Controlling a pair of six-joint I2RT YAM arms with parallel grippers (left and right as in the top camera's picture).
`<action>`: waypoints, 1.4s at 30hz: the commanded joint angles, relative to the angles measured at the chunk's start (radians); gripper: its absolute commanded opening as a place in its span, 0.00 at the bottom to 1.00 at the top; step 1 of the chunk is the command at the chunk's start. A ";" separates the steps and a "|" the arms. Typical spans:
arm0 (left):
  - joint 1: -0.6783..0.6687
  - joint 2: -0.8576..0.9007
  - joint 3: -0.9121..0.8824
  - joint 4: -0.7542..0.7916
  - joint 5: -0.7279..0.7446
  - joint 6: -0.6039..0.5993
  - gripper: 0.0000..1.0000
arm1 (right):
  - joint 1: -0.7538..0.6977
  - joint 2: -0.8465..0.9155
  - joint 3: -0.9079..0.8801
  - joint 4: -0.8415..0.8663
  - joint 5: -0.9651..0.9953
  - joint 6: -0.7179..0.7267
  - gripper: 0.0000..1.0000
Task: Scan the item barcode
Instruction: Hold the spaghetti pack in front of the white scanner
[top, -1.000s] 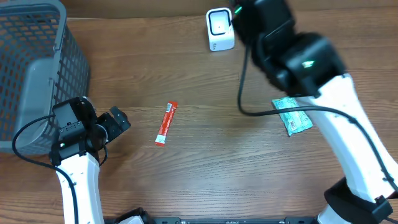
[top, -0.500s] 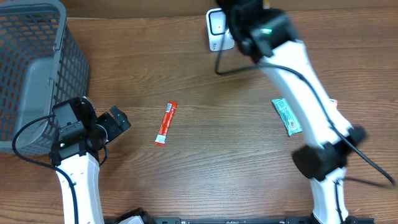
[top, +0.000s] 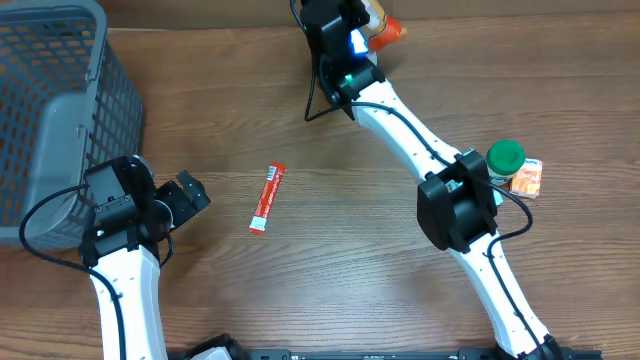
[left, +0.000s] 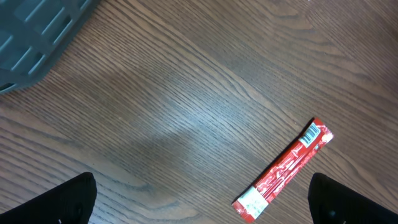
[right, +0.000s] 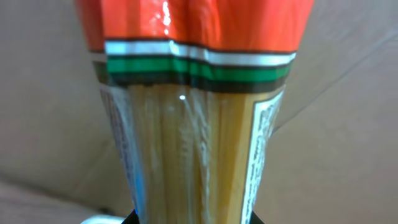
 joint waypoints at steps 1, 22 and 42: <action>0.003 0.005 0.014 0.003 -0.013 -0.013 1.00 | -0.001 0.005 0.035 0.114 0.079 -0.174 0.04; 0.003 0.005 0.014 0.003 -0.013 -0.013 1.00 | 0.056 0.153 0.023 0.213 -0.134 -0.430 0.04; 0.002 0.005 0.014 0.003 -0.013 -0.013 1.00 | 0.044 0.190 0.023 0.150 -0.170 -0.391 0.04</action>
